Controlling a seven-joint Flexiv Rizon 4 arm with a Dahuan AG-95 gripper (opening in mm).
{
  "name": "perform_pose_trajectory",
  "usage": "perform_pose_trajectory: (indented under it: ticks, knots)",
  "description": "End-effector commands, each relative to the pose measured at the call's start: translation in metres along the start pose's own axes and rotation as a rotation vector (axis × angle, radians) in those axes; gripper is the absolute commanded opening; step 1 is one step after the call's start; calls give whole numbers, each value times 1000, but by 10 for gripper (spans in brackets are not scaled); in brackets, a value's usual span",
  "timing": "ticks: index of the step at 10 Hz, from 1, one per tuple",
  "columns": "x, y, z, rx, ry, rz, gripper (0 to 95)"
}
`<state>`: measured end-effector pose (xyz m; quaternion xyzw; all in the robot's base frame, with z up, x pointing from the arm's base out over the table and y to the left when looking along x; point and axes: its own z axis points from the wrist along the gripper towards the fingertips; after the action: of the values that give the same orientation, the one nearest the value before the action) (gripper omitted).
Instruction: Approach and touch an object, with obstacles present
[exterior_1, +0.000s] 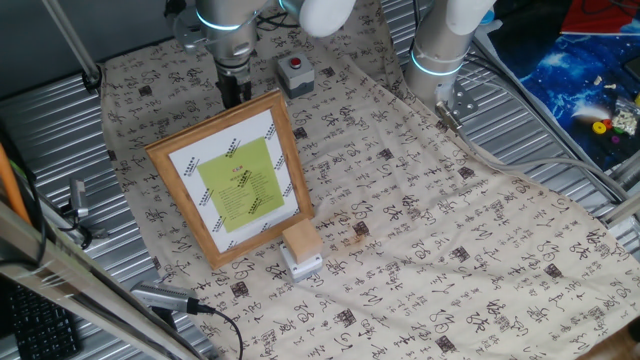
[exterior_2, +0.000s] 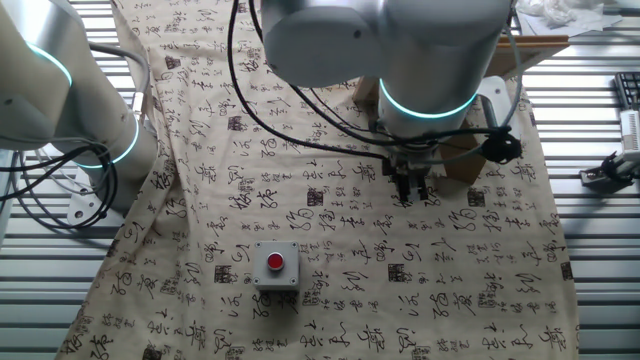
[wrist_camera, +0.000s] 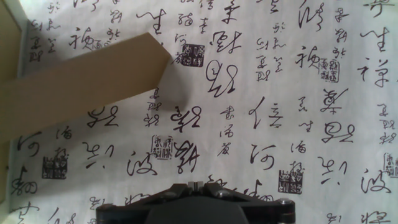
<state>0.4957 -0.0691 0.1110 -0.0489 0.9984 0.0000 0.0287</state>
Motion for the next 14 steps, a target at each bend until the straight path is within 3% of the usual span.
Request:
perform_pose_trajectory:
  ticks: [1, 7, 14]
  knots:
    - [-2, -1, -1, 2, -7, -9, 0]
    - [-5, -1, -3, 0, 21, -12, 0]
    - [-6, -1, -3, 1, 33, 6, 0]
